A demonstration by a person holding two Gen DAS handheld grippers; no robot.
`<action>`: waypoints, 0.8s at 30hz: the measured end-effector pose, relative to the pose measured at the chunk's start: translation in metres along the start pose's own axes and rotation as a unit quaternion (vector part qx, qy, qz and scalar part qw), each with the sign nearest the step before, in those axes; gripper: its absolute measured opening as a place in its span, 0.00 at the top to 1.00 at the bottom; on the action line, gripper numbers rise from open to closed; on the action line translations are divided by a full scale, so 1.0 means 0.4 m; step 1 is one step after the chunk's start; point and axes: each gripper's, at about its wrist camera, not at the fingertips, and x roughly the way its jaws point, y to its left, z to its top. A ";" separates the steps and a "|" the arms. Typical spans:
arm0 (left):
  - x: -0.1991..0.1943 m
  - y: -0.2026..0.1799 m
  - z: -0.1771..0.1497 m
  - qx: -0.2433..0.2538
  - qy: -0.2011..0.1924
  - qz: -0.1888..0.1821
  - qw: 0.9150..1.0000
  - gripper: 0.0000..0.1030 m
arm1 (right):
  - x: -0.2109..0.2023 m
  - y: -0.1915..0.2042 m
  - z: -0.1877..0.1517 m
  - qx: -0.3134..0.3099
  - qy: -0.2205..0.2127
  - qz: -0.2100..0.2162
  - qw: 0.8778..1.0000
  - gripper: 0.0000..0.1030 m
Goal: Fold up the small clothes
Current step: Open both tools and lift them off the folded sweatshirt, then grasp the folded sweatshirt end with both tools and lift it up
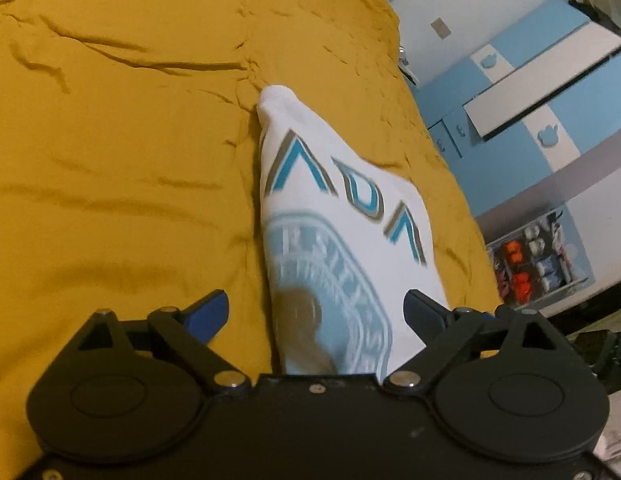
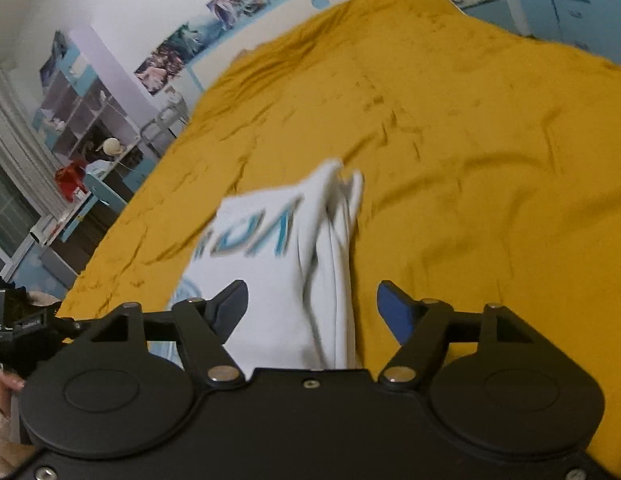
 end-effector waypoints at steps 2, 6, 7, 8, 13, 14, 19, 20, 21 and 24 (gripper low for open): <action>0.032 0.018 0.036 -0.014 0.009 -0.011 1.000 0.04 | 0.045 -0.018 0.032 0.009 0.013 0.009 1.000 0.20; 0.113 0.044 0.092 -0.031 0.026 -0.020 0.999 0.00 | 0.144 -0.054 0.071 0.045 0.050 0.038 0.997 0.20; 0.128 0.053 0.098 -0.040 0.033 -0.023 0.998 0.00 | 0.165 -0.057 0.074 0.052 0.058 0.046 0.996 0.20; 0.144 0.063 0.105 -0.050 0.042 -0.029 0.997 0.00 | 0.183 -0.060 0.073 0.057 0.066 0.054 0.995 0.20; 0.213 0.101 0.119 -0.094 0.070 -0.055 0.992 0.00 | 0.258 -0.082 0.058 0.094 0.114 0.087 0.985 0.20; 0.218 0.103 0.120 -0.096 0.071 -0.058 0.991 0.00 | 0.267 -0.083 0.054 0.098 0.118 0.093 0.984 0.20; 0.260 0.100 0.126 -0.094 0.086 -0.080 0.989 0.00 | 0.308 -0.057 0.046 0.078 0.129 0.120 0.981 0.20; 0.268 0.095 0.127 -0.091 0.088 -0.078 0.989 0.00 | 0.316 -0.050 0.046 0.075 0.132 0.123 0.981 0.19; 0.275 0.090 0.128 -0.089 0.089 -0.078 0.989 0.00 | 0.324 -0.041 0.045 0.074 0.130 0.123 0.981 0.19; 0.295 0.071 0.130 -0.085 0.091 -0.086 0.989 0.00 | 0.352 -0.031 0.055 0.077 0.134 0.127 0.980 0.19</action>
